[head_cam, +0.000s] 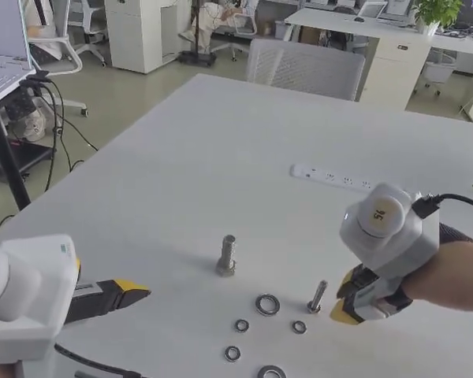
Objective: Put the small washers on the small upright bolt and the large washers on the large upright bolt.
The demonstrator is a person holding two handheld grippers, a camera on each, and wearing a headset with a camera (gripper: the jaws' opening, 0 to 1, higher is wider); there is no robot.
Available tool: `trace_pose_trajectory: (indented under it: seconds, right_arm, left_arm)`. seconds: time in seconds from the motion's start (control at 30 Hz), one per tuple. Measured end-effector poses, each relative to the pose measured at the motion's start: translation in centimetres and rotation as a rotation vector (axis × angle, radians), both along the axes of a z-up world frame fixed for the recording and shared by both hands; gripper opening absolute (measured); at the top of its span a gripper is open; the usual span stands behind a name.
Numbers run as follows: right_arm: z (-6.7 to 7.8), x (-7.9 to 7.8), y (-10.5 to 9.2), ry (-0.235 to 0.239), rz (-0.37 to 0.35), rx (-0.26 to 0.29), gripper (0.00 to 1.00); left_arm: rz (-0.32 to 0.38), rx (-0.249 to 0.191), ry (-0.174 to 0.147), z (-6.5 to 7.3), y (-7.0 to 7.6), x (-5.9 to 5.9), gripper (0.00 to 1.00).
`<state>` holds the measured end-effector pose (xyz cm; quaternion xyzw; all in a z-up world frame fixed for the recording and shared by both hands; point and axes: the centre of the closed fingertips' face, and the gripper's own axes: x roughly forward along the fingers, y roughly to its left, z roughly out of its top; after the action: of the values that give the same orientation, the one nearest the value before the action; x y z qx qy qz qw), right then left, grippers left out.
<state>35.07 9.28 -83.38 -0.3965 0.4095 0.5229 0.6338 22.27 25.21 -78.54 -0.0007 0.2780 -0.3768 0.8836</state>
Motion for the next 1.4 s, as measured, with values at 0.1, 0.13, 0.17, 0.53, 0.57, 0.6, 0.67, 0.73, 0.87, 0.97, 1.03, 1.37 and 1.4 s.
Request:
trace_pose_trajectory:
  seconds: [0.1, 0.13, 0.17, 0.53, 0.57, 0.6, 0.67, 0.73, 0.87, 0.97, 1.03, 1.37, 1.4]
  right_arm:
    - [0.1, -0.7, 0.0, -0.001, 0.002, 0.005, 0.21]
    - [0.1, -0.9, 0.0, -0.001, 0.002, 0.008, 0.21]
    - [0.1, -1.0, 0.0, -0.001, 0.002, 0.011, 0.21]
    - [0.0, -3.2, 1.0, 0.006, 0.009, 0.034, 0.21]
    - [0.0, -3.3, 1.3, 0.005, 0.011, 0.038, 0.21]
    - [-0.1, -3.4, 1.5, 0.008, 0.013, 0.038, 0.21]
    - [-0.2, -3.5, 2.0, 0.007, 0.022, 0.039, 0.21]
    - [-0.2, -3.7, 2.3, 0.007, 0.029, 0.039, 0.21]
    - [-0.5, -3.5, 3.0, 0.007, 0.033, 0.046, 0.21]
    - [-1.0, -3.4, 3.2, 0.010, 0.034, 0.037, 0.21]
    - [-1.3, -3.3, 3.3, 0.014, 0.033, 0.036, 0.20]
    - [-2.7, -2.6, 3.7, 0.012, 0.014, 0.033, 0.20]
    - [-2.8, -2.6, 3.7, 0.016, 0.014, 0.032, 0.20]
  left_arm:
    - [-0.001, 0.003, -0.003, 0.0, 0.0, 0.0, 0.93]
    - [-0.001, 0.003, -0.003, 0.0, 0.0, -0.1, 0.93]
    - [-0.001, 0.003, -0.004, 0.0, 0.0, -0.1, 0.93]
    - [-0.010, 0.004, -0.007, -0.1, -0.2, -0.3, 0.93]
    - [-0.009, 0.003, -0.009, -0.1, -0.1, -0.3, 0.93]
    - [-0.008, 0.003, -0.010, -0.1, -0.1, -0.3, 0.93]
    - [-0.008, 0.003, -0.011, -0.1, -0.1, -0.3, 0.93]
    - [-0.008, 0.004, -0.012, -0.1, -0.1, -0.4, 0.92]
    - [-0.005, 0.002, -0.015, 0.0, -0.1, -0.4, 0.93]
    - [-0.004, -0.001, -0.014, 0.0, -0.1, -0.3, 0.92]
    - [-0.002, 0.000, -0.017, 0.1, 0.0, -0.3, 0.92]
    - [-0.003, -0.002, -0.012, 0.1, -0.1, -0.3, 0.92]
    - [-0.002, -0.002, -0.012, 0.1, -0.1, -0.2, 0.92]
